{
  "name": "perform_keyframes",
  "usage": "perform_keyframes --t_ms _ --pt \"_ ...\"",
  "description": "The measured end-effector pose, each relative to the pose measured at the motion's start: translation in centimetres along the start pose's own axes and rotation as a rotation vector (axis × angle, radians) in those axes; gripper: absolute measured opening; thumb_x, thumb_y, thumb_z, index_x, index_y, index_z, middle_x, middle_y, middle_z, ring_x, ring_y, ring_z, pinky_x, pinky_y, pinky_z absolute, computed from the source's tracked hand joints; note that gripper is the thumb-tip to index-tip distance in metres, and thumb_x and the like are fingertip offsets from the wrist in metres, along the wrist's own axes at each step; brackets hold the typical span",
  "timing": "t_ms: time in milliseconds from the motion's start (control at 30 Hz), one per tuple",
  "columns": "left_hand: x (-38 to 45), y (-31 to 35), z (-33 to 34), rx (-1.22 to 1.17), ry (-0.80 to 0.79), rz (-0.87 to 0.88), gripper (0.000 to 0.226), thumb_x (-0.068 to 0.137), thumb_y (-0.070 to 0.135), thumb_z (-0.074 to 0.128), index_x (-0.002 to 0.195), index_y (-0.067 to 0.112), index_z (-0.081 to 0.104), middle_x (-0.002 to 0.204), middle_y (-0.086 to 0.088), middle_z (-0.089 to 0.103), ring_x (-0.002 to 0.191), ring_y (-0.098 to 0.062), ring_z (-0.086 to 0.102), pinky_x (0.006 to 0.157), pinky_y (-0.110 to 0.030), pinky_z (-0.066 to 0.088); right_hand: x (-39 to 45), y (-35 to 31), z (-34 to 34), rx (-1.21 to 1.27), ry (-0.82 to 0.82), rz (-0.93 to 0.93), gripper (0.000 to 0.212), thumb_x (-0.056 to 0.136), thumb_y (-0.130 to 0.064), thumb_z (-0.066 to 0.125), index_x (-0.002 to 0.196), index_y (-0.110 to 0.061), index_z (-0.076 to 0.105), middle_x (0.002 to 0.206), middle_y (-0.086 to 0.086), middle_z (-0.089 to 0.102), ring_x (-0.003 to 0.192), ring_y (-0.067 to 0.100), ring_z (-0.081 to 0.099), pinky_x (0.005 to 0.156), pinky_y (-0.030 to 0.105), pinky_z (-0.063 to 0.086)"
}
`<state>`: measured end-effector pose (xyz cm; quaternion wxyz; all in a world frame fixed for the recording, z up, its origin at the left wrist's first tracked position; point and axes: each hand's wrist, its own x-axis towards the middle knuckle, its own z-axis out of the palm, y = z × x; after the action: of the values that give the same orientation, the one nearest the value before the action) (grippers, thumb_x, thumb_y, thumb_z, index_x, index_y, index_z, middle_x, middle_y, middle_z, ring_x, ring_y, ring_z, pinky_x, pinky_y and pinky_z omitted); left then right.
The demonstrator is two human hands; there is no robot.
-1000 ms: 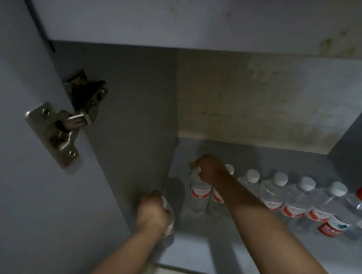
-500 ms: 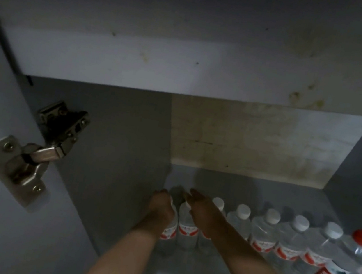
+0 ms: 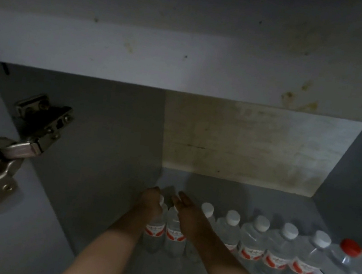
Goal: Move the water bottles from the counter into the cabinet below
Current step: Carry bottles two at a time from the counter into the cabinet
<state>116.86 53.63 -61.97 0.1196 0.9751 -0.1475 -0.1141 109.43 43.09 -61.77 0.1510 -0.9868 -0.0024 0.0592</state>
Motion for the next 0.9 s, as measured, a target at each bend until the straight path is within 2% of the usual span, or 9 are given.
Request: perform_keyframes --t_ms 200,367,467,600,667,733,767,833,900 --pt "-0.6 -0.3 0.0 0.002 -0.043 0.037 0.035 0.091 0.015 0.052 0.124 0.002 0.050 0.134 -0.014 0.054 0.126 -0.024 0.051 0.106 -0.024 0.034 -0.5 -0.3 -0.7 0.028 -0.001 0.027 0.058 0.098 0.002 0.031 0.150 -0.007 0.007 0.160 0.010 0.003 0.148 0.022 0.011 0.119 0.024 0.008" --pt "-0.8 -0.4 -0.2 0.056 -0.042 0.024 0.037 0.092 0.013 0.051 0.127 0.003 0.047 0.135 -0.014 0.052 0.127 -0.027 0.049 0.106 -0.028 0.035 -0.4 -0.6 -0.6 -0.058 -0.037 0.032 0.063 0.096 0.001 0.040 0.150 -0.009 0.007 0.160 0.010 0.003 0.147 0.029 0.011 0.121 0.032 0.011" --pt "-1.2 -0.3 0.2 0.119 -0.046 0.040 0.048 0.093 0.015 0.051 0.137 0.004 0.037 0.142 -0.014 0.044 0.133 -0.028 0.044 0.112 -0.030 0.033 -0.6 -0.7 -0.7 -0.103 -0.055 0.042 0.063 0.098 -0.005 0.039 0.150 -0.009 0.002 0.160 0.012 -0.002 0.148 0.033 -0.001 0.122 0.037 0.007" --pt "-2.3 -0.3 0.3 0.187 -0.031 0.049 0.062 0.092 0.020 0.049 0.146 0.006 0.021 0.148 -0.014 0.035 0.138 -0.027 0.035 0.117 -0.031 0.026 -1.9 -1.4 -1.7 -0.117 -0.088 0.052 0.061 0.098 -0.009 0.039 0.149 -0.004 0.006 0.159 0.017 -0.003 0.148 0.034 -0.001 0.122 0.036 0.008" --pt "-4.0 -0.3 -0.3 0.146 0.003 0.051 0.053 0.092 0.021 0.046 0.142 0.011 0.034 0.144 -0.011 0.042 0.134 -0.026 0.040 0.115 -0.029 0.029 -3.1 -1.8 -2.9 -0.124 -0.037 0.032 0.066 0.089 -0.014 0.057 0.145 0.001 0.026 0.156 0.026 0.015 0.144 0.038 0.022 0.117 0.033 0.027" --pt "-7.2 -0.1 -2.1 0.171 0.173 0.064 0.042 0.089 0.020 0.043 0.129 0.023 0.056 0.129 -0.004 0.059 0.122 -0.020 0.054 0.104 -0.025 0.042 -5.0 -2.7 -4.9 -0.154 -0.032 0.065 0.070 0.059 -0.025 0.082 0.121 0.000 0.061 0.131 0.030 0.055 0.110 0.035 0.064 0.089 0.024 0.054" --pt "-9.2 0.0 -3.3 0.210 0.211 0.068 0.042 0.089 0.021 0.040 0.125 0.027 0.061 0.128 -0.003 0.061 0.121 -0.020 0.056 0.101 -0.025 0.044 -6.2 -3.3 -5.9 -0.174 -0.034 0.061 0.066 0.062 -0.024 0.081 0.120 -0.001 0.062 0.131 0.028 0.057 0.108 0.032 0.066 0.088 0.023 0.054" --pt "-13.7 0.6 -5.5 0.164 -0.018 0.088 0.043 0.097 0.022 0.036 0.139 0.023 0.045 0.149 -0.007 0.040 0.139 -0.024 0.034 0.112 -0.032 0.033 -9.2 -5.0 -7.4 -0.143 -0.130 0.033 0.053 0.093 -0.013 0.048 0.143 -0.004 0.033 0.155 0.019 0.025 0.139 0.030 0.034 0.114 0.033 0.032" --pt "-18.4 1.5 -8.4 0.145 -0.248 0.051 0.048 0.099 0.027 0.036 0.146 0.024 0.031 0.157 -0.002 0.025 0.145 -0.025 0.019 0.117 -0.037 0.024 -12.5 -6.7 -9.9 -0.068 -0.256 0.090 0.047 0.100 -0.009 0.031 0.147 -0.007 0.022 0.159 0.011 0.015 0.146 0.027 0.017 0.120 0.037 0.017"
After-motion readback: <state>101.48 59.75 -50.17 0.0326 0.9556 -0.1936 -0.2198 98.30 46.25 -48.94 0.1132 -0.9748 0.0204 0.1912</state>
